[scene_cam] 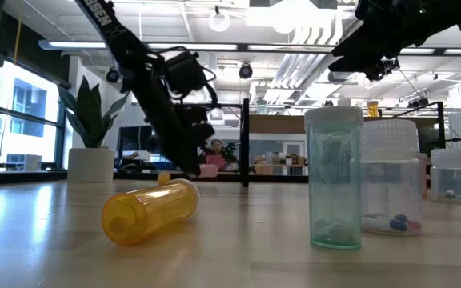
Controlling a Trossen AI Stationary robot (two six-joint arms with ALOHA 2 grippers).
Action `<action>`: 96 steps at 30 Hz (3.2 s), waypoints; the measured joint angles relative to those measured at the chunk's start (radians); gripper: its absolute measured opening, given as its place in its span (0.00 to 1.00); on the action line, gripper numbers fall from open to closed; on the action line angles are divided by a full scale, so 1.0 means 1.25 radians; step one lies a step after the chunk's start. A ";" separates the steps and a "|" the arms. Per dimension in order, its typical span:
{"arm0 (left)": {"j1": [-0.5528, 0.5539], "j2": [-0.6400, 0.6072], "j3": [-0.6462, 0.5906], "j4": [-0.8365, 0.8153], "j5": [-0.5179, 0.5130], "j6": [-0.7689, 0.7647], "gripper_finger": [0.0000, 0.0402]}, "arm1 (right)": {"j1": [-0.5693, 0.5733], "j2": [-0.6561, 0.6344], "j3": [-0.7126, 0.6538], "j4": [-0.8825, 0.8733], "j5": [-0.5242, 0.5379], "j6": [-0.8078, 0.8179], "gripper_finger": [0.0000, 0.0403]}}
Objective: Pick and place medicine bottles onto shelf by color
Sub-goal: Put the top left pink pill bottle on the shelf
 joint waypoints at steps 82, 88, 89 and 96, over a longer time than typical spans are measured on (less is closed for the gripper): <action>-0.196 0.025 0.023 0.720 0.477 0.283 0.22 | 0.207 0.219 0.000 0.466 0.105 -0.468 0.50; -0.196 0.025 0.023 0.720 0.476 0.300 0.22 | 0.207 0.219 0.000 0.458 0.107 -0.447 0.50; -0.196 0.025 0.023 0.720 0.476 0.303 0.22 | 0.207 0.219 0.000 0.455 0.108 -0.447 0.50; -0.195 0.024 0.023 0.720 0.423 0.343 0.22 | 0.207 0.219 0.000 0.455 0.122 -0.432 0.50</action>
